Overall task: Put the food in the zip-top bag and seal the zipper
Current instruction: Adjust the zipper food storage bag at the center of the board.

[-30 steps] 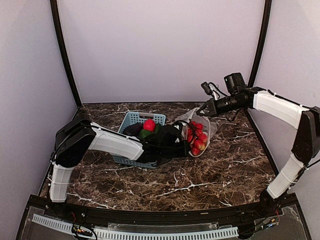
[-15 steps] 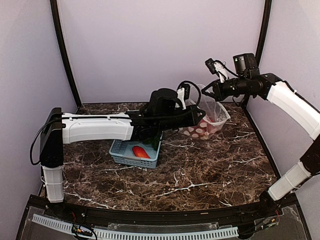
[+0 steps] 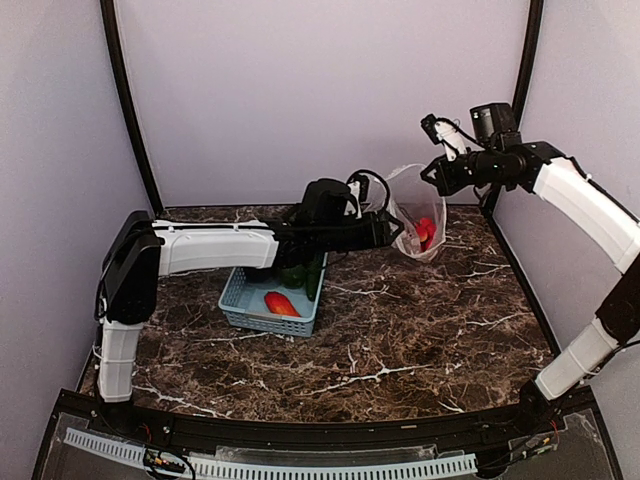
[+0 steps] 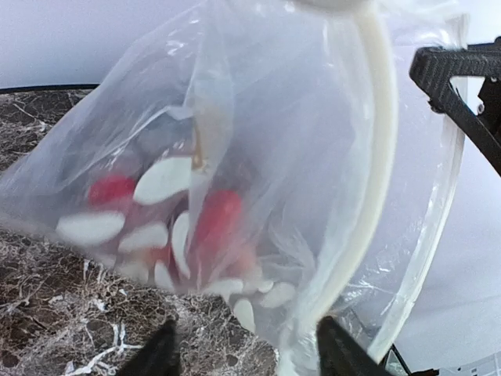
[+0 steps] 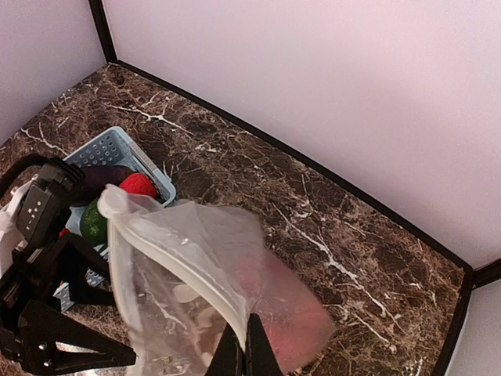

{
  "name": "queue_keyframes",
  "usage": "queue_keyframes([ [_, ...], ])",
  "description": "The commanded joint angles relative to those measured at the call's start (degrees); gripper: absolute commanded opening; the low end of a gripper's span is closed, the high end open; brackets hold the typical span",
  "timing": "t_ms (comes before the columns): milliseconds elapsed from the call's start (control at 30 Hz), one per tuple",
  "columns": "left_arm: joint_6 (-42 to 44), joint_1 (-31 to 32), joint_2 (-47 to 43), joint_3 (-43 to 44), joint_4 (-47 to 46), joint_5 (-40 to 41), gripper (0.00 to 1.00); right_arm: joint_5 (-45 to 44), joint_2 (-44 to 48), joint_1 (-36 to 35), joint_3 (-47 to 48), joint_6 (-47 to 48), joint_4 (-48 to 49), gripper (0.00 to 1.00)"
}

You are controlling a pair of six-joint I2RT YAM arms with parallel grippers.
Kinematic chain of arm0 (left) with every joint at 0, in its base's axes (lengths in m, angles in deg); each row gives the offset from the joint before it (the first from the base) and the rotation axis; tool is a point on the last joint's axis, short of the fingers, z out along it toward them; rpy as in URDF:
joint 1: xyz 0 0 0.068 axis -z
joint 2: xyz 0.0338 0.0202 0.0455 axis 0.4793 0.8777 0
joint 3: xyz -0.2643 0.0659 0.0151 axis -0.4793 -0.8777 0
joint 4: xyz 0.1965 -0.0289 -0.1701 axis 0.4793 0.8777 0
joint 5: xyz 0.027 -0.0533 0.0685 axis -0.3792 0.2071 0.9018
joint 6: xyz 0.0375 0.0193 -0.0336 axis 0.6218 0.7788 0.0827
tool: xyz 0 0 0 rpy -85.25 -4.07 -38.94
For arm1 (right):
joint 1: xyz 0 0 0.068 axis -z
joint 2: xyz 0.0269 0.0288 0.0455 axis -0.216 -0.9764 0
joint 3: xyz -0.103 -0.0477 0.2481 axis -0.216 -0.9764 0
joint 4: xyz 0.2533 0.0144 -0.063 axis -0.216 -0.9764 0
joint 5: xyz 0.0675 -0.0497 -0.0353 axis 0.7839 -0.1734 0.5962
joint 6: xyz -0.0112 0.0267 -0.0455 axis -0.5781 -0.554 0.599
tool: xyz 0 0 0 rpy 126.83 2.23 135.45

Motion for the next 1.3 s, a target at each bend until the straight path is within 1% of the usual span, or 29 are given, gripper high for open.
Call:
queue_keyframes([
  [0,3.13,-1.07,-3.57,-2.44,4.82,-2.91,0.98,5.23,0.29,0.18,-3.05,-1.66,3.14,0.0],
  [67,6.81,-1.34,-7.13,-6.98,5.77,-3.53,0.99,10.17,-0.1,0.18,-6.23,-0.95,4.65,0.0],
  [100,8.64,-1.33,-8.59,-10.7,5.42,-3.34,0.99,11.5,0.03,0.18,-8.8,-0.77,6.15,0.0],
  [133,12.13,-1.33,-11.88,-12.52,5.37,-2.03,0.99,11.82,0.09,0.18,-10.27,-0.77,7.58,0.0],
  [167,13.68,-1.33,-15.36,-16.24,5.52,-0.92,0.99,11.95,-0.14,0.18,-11.0,-0.78,8.35,0.0],
  [267,22.72,-1.37,-22.43,-23.08,4.77,8.07,0.99,13.5,-1.75,0.18,-10.89,-0.58,8.7,0.0],
  [300,24.82,-1.35,-25.34,-25.38,4.77,9.45,0.99,14.96,-2.29,0.18,-10.87,-0.33,8.66,0.0],
  [333,28.72,-1.38,-26.61,-26.23,5.05,11.67,0.99,16.3,-2.82,0.18,-10.91,0.08,8.82,0.0],
  [367,30.63,-1.35,-28.67,-27.42,6.03,12.96,0.99,17.3,-3.32,0.18,-11.06,0.24,9.12,0.0],
  [400,32.57,-1.4,-29.42,-27.78,6.82,18.54,0.99,18.02,-3.77,0.18,-11.16,0.35,9.31,0.0],
  [433,32.38,-1.36,-30.27,-28.05,9.5,22.55,0.99,18.8,-4.26,0.18,-11.02,0.36,9.37,0.0],
  [467,31.32,-1.47,-30.48,-28.05,10.71,30.96,0.99,19.72,-4.63,0.18,-10.73,0.36,9.09,0.0],
  [500,31.45,-1.57,-30.6,-27.92,14.08,33.68,0.99,20.66,-4.74,0.18,-10.56,0.47,8.88,0.0],
  [533,35.24,-1.61,-30.74,-27.94,14.98,35.48,0.99,21.42,-4.71,0.18,-10.63,0.6,8.84,0.0],
  [567,39.08,-1.6,-31.04,-28.22,16.16,35.46,0.99,21.92,-4.63,0.18,-10.96,0.75,9.07,0.0],
  [667,42.03,-2.07,-32.21,-30.22,17.13,34.78,0.99,22.36,-4.08,0.18,-12.87,1.08,10.76,0.0],
  [733,40.76,-3.44,-32.56,-29.47,21.03,31.96,0.99,22.75,-3.5,0.18,-14.46,1.8,12.14,0.0],
  [767,38.86,-3.92,-32.51,-28.98,22.59,29.95,0.95,22.68,-3.11,0.18,-15.93,1.93,13.0,0.0],
  [800,37.28,-5.01,-32.05,-27.51,26.23,29.22,0.89,23.34,-2.56,0.22,-16.98,2.13,13.91,0.0],
  [833,33.71,-5.63,-31.73,-26.69,28.26,27.9,0.87,24.31,-2.02,0.21,-18.12,2.47,14.82,0.0],
  [867,31.81,-6.77,-31.07,-24.9,32.49,27.27,0.83,24.77,-1.48,0.22,-19.11,2.35,15.56,0.0],
  [900,27.28,-7.21,-30.71,-24.06,34.46,27.07,0.82,24.92,-1.07,0.22,-19.8,2.12,16.17,0.0],
  [933,24.51,-7.65,-30.04,-22.42,38.87,27.69,0.81,24.94,-0.94,0.26,-20.14,1.9,16.34,0.0],
  [967,18.54,-7.79,-29.8,-21.85,40.86,28.82,0.81,24.94,-0.97,0.24,-20.34,1.82,16.31,0.0],
  [1000,16.05,-7.81,-29.62,-21.54,43.39,28.79,0.8,24.86,-0.97,0.26,-20.51,1.78,16.32,0.0],
  [1033,11.02,-7.82,-29.68,-21.94,43.92,27.95,0.79,24.9,-1.05,0.25,-20.76,1.73,16.43,0.0],
  [1167,-0.76,-7.9,-30.45,-27.43,40.28,24.81,0.79,26.19,-1.4,0.22,-21.13,1.61,16.66,0.0],
  [1200,-3.09,-7.91,-30.2,-28.45,39.4,24.67,0.79,26.44,-1.3,0.26,-21.11,1.48,16.72,0.0],
  [1267,-4.82,-7.92,-28.85,-28.23,39.7,24.34,0.79,26.81,-0.88,0.22,-21.3,1.3,16.72,0.0],
])
